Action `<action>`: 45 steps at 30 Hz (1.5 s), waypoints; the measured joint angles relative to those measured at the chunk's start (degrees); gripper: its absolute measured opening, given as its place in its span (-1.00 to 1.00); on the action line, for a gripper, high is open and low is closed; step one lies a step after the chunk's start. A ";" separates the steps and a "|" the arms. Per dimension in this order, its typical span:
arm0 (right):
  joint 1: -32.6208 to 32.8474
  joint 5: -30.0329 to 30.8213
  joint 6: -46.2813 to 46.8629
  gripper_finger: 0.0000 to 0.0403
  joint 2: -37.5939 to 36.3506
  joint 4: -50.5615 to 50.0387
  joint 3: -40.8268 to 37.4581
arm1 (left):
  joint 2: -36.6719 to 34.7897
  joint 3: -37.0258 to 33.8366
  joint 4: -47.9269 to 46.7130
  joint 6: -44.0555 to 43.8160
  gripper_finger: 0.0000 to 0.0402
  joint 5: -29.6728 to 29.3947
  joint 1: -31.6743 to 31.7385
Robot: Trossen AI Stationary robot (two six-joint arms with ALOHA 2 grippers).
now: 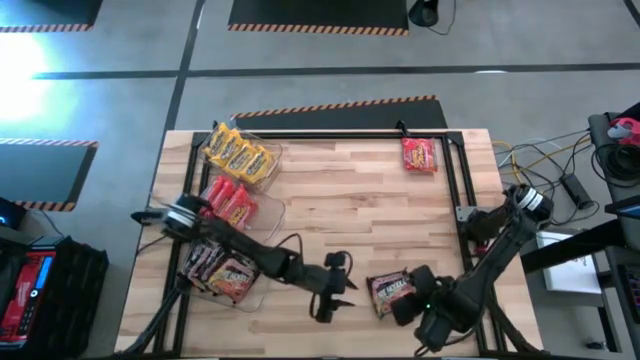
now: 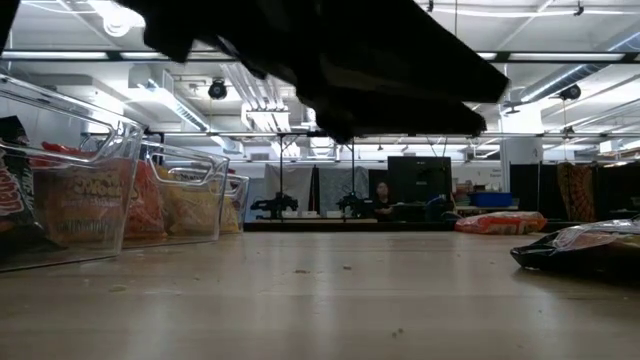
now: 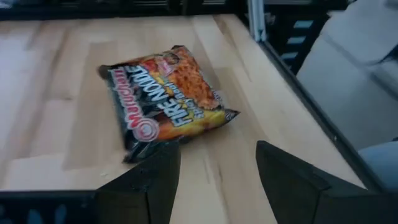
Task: Sort Maruchan noodles
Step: Put the black noodles pack into the bottom transparent bin
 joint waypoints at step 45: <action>-10.05 1.73 -14.22 -0.04 -9.25 45.41 -34.64 | 13.14 13.16 -7.45 2.30 -0.22 1.95 6.68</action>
